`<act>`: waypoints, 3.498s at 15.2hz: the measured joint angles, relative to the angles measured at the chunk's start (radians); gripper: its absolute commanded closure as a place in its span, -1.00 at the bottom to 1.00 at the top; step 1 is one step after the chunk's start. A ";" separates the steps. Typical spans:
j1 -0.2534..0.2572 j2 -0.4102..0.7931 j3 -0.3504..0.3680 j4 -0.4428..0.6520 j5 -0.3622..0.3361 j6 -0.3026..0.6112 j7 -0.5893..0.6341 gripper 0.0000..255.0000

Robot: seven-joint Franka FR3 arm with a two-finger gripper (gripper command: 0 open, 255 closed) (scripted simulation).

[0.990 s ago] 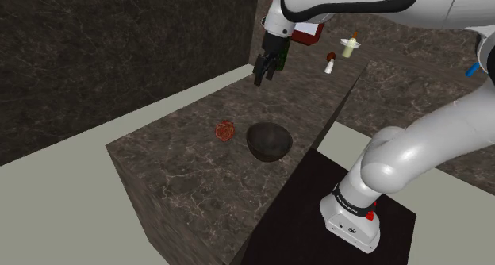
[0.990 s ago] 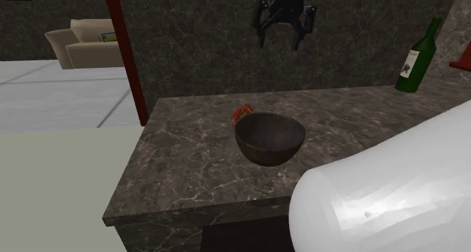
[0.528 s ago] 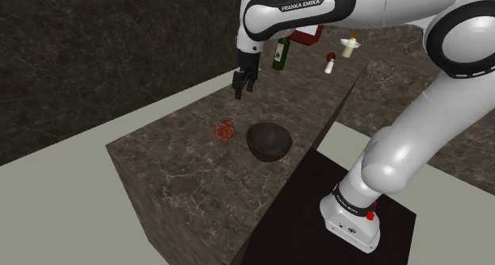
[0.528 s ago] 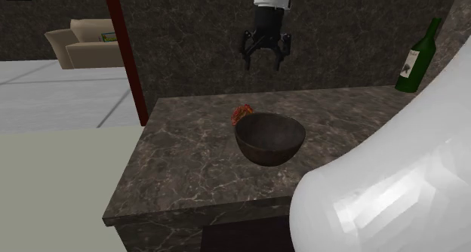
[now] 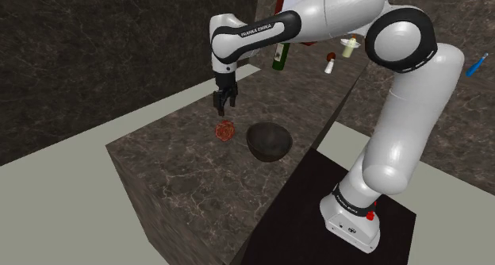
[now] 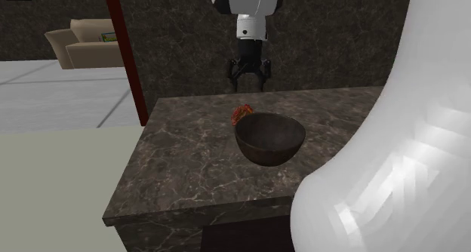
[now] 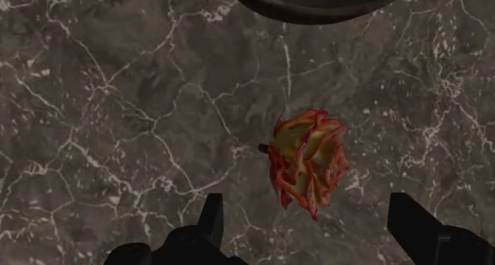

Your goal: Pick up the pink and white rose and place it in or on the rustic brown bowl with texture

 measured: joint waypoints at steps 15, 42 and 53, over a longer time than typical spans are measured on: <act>0.020 0.153 0.009 0.023 -0.019 0.078 0.002 -1.00; 0.019 0.076 0.010 0.095 -0.015 -0.070 0.007 1.00; 0.017 0.037 0.010 0.190 -0.013 -0.204 0.011 1.00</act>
